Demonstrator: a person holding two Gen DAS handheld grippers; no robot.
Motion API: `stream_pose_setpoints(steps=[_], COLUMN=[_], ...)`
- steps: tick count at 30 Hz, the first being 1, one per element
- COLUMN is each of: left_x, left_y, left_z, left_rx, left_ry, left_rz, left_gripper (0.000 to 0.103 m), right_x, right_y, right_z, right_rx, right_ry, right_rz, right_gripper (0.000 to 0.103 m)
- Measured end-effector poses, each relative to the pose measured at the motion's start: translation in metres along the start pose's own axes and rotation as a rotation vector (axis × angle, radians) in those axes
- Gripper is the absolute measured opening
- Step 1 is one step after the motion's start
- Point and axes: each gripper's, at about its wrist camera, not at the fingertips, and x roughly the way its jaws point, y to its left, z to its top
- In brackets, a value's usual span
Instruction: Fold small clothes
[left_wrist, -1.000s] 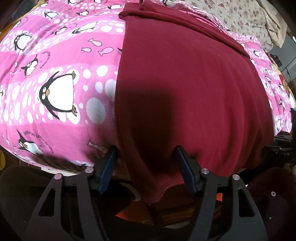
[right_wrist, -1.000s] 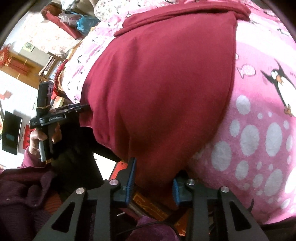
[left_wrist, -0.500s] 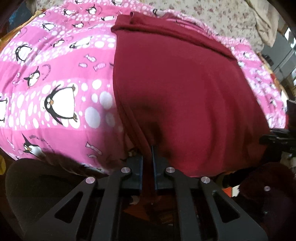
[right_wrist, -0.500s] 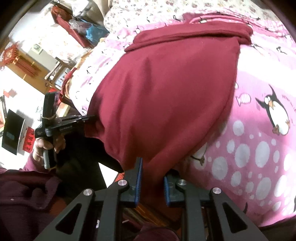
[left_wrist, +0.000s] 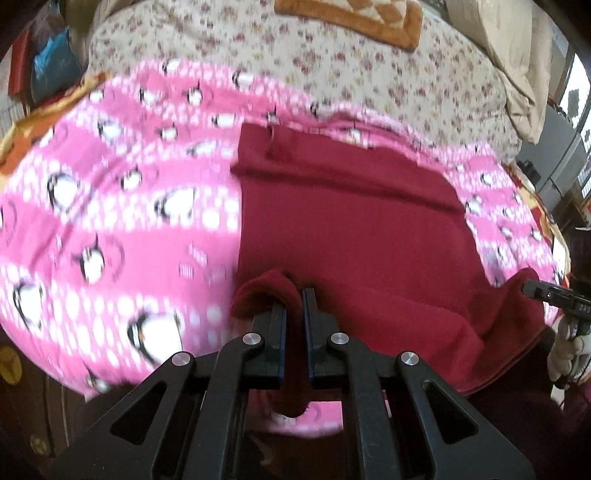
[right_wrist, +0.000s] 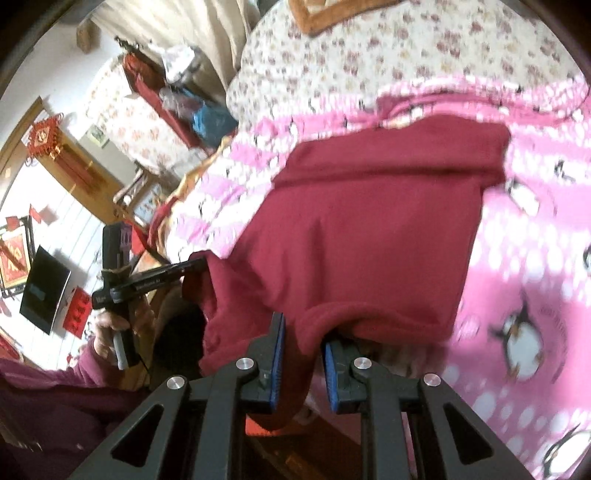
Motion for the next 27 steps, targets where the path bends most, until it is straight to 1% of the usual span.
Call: stream_pose_setpoints(steps=[7,11,18,22,27], left_x=[0.006,0.017,0.040,0.056,0.080], left_y=[0.000,0.003,0.004,0.006,0.005], left_z=[0.042,0.066,0.104,0.123,0.145], left_rx=[-0.017,-0.036,-0.058,-0.073,-0.069], left_ry=[-0.075,-0.098,-0.104,-0.095,-0.081], left_rz=[0.018,0.024,0.035,0.030,0.043], left_gripper=[0.006,0.006,0.006,0.006,0.006], right_x=[-0.024,-0.028,-0.017,-0.009,0.001], right_y=[-0.013,-0.024,-0.047,-0.060,-0.080], right_z=[0.034,0.053,0.089,0.108,0.130], right_rx=[0.041,0.065,0.109,0.133,0.164], right_ry=[-0.140,-0.189,-0.222,-0.236,-0.243], right_rz=[-0.035,-0.058,-0.092,-0.098,-0.119], right_gripper=[0.018,0.018,0.017,0.017,0.017])
